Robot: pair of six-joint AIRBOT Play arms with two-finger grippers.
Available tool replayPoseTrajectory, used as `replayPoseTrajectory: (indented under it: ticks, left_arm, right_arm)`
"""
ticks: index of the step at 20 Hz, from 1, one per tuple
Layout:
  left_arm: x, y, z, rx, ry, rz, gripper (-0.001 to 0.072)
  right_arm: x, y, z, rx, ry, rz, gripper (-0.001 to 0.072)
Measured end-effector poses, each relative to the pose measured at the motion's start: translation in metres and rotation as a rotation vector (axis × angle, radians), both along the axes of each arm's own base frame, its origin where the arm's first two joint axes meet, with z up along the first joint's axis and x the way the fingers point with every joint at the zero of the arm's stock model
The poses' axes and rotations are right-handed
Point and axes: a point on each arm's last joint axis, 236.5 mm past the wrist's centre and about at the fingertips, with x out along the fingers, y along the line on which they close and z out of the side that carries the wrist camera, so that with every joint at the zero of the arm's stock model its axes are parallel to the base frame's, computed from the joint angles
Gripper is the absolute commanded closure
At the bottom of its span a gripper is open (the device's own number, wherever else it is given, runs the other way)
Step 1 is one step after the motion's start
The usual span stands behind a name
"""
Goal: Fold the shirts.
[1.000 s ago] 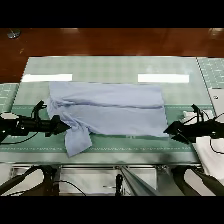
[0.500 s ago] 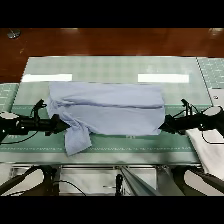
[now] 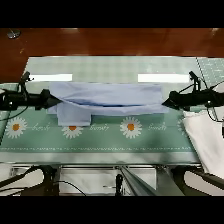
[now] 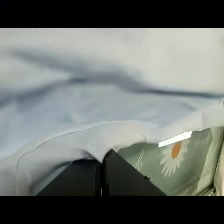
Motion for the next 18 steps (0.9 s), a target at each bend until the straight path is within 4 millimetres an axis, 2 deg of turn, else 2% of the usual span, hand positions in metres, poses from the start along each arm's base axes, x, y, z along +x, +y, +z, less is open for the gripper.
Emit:
replayPoseTrajectory:
  ticks: [5, 7, 9, 12, 13, 14, 15, 18]
  left_arm:
    - [0.08, 0.0, 0.009, -0.005, -0.014, 0.014, 0.069]
    - [0.106, -0.002, 0.007, -0.02, 0.0, 0.015, 0.069]
    - [0.124, -0.003, 0.003, -0.035, 0.026, 0.011, 0.069]
    - [0.136, 0.0, -0.015, -0.03, 0.088, -0.003, 0.0688]
    - [0.139, 0.001, -0.021, -0.031, 0.103, -0.004, 0.0556]
    - [0.139, 0.002, -0.027, -0.026, 0.118, -0.006, 0.0102]
    - [0.14, 0.002, -0.031, -0.025, 0.13, -0.009, 0.0003]
    - [0.136, 0.013, -0.031, -0.013, 0.154, -0.034, 0.0005]
  right_arm:
    - [0.059, -0.008, -0.002, -0.01, -0.037, -0.06, 0.0694]
    - [0.079, -0.01, -0.004, 0.006, -0.038, -0.076, 0.0694]
    - [0.098, -0.012, -0.007, 0.014, -0.043, -0.087, 0.0694]
    - [0.117, -0.013, -0.017, 0.033, -0.035, -0.103, 0.0688]
    - [0.121, -0.012, -0.022, 0.043, -0.027, -0.106, 0.0501]
    - [0.125, -0.011, -0.026, 0.054, -0.022, -0.113, 0.0113]
    - [0.126, -0.01, -0.033, 0.061, -0.011, -0.114, 0.009]
    - [0.127, -0.017, -0.037, 0.086, 0.012, -0.11, 0.0092]
